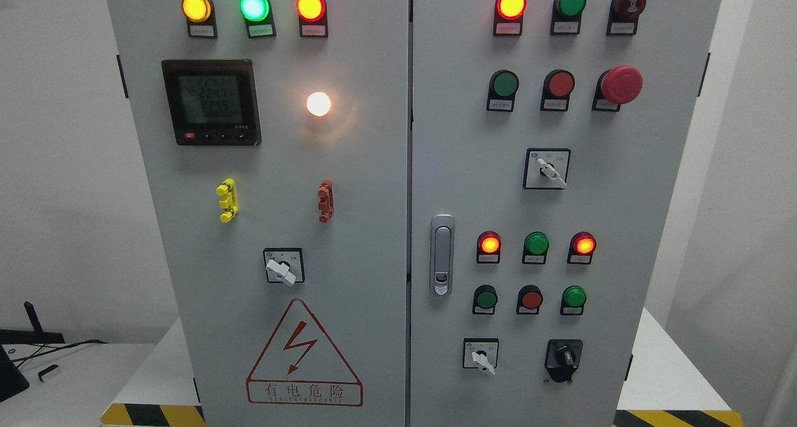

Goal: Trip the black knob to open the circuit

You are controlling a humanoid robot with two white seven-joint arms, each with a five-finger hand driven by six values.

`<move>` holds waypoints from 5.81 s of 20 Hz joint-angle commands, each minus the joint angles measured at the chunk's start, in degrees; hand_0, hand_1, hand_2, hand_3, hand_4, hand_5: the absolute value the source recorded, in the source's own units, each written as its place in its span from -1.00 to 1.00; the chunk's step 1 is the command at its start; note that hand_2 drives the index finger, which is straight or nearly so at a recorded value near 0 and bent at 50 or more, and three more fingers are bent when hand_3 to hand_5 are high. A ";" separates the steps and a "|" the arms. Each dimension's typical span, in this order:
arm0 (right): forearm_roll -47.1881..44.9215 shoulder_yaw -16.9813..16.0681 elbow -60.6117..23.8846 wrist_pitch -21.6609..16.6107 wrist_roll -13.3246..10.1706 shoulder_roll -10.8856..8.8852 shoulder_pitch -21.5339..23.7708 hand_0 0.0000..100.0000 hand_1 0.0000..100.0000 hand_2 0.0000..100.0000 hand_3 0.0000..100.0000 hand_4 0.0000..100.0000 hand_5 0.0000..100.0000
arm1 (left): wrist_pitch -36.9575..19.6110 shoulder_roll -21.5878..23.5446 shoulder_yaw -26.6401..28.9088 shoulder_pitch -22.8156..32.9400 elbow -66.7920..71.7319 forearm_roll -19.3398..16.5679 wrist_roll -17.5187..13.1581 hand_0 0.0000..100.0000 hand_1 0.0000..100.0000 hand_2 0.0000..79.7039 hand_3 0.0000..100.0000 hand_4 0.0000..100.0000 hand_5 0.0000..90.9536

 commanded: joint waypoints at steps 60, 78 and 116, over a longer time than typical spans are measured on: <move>11.25 2.02 -59.68 35.27 -10.20 1.29 -23.37 -0.63 0.52 -0.23 0.32 0.47 0.78 | 0.03 0.03 0.00 0.00 -0.03 -1.76 0.00 -0.76 -0.22 -1.00 -1.00 -1.00 -1.00; 15.29 2.63 -56.16 38.34 -10.20 2.61 -28.73 -0.55 0.53 -0.12 0.44 0.60 0.91 | 0.03 0.03 0.00 0.00 -0.03 -1.76 0.00 -0.76 -0.22 -1.00 -1.00 -1.00 -1.00; 15.64 1.75 -49.31 41.68 -11.26 4.28 -37.61 -0.49 0.49 -0.11 0.46 0.61 0.91 | 0.03 -0.06 0.00 0.00 -0.03 -1.76 0.00 -0.76 -0.22 -1.00 -1.00 -1.00 -1.00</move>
